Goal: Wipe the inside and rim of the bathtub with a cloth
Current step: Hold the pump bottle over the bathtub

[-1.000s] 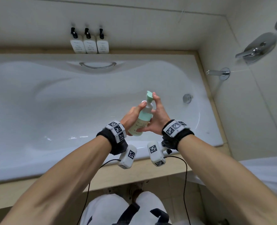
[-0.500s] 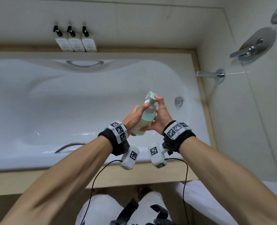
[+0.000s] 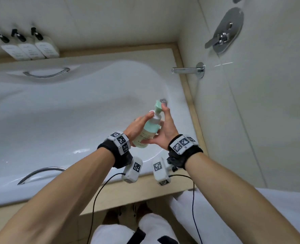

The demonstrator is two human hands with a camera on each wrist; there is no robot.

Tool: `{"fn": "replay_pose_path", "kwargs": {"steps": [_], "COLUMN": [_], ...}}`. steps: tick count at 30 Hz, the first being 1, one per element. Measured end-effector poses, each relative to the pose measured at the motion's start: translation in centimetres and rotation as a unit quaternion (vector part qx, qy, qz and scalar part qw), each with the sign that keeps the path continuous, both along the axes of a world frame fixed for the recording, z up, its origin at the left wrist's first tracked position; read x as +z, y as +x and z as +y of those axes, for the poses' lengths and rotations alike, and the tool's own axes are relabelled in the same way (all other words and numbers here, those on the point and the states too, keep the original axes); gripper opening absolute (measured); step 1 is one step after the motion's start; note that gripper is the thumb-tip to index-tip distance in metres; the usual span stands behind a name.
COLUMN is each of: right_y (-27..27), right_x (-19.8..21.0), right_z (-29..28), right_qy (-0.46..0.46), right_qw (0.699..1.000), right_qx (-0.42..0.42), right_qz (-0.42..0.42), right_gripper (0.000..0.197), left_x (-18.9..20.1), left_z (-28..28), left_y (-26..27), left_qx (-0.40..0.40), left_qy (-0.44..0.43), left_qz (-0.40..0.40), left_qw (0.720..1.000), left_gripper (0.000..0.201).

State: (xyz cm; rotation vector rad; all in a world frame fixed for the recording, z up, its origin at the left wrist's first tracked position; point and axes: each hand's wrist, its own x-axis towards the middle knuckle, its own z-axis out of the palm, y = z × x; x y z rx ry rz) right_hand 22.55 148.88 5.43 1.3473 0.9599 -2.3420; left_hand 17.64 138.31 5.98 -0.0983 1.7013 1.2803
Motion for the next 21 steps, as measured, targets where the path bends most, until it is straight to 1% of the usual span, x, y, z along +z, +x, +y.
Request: {"fn": "replay_pose_path", "kwargs": {"steps": [2,4,7,9,10,13,16,20,21], "right_y": [1.4,2.6,4.2,5.3,5.7,6.7,7.4,7.9,7.8], "right_x": [-0.5,-1.0,-2.0,-2.4,-2.7,-3.3,-3.8,-4.6,-4.8], "right_z": [1.7,3.1,5.0,6.3,7.0,8.6,10.0,11.2,11.4], "right_qy": [-0.005,-0.008,-0.009,-0.008,-0.003,0.006,0.002,0.001,0.004], "right_qw": [0.999,0.998,0.995,0.993,0.992,0.989,0.986,0.985,0.985], "right_qx": [-0.033,-0.058,-0.095,-0.117,-0.126,-0.145,-0.16,-0.172,-0.172], "right_qz": [0.001,-0.004,-0.017,-0.019,-0.023,-0.037,-0.035,-0.01,-0.003], "right_gripper": [0.08,0.085,0.092,0.092,0.09,0.085,0.084,0.064,0.063], "left_x": [-0.7,-1.1,-1.8,-2.3,-2.4,-3.1,-3.9,-4.5,-4.6], "left_z": [2.1,3.9,6.2,7.6,8.4,10.3,11.6,12.8,13.1], "left_y": [0.7,1.5,2.7,3.4,3.8,4.6,5.1,5.4,5.3], "left_qx": [-0.021,-0.037,-0.066,-0.076,-0.08,-0.089,-0.095,-0.114,-0.118], "left_qy": [0.004,0.001,-0.034,-0.041,-0.041,-0.056,-0.057,-0.084,-0.091], "left_qz": [0.005,0.006,0.001,0.001,0.003,-0.006,-0.007,0.022,0.03], "left_qw": [1.0,0.999,0.997,0.996,0.996,0.994,0.994,0.99,0.988], "left_gripper": [0.047,0.048,0.059,0.06,0.06,0.076,0.076,0.086,0.089]}}
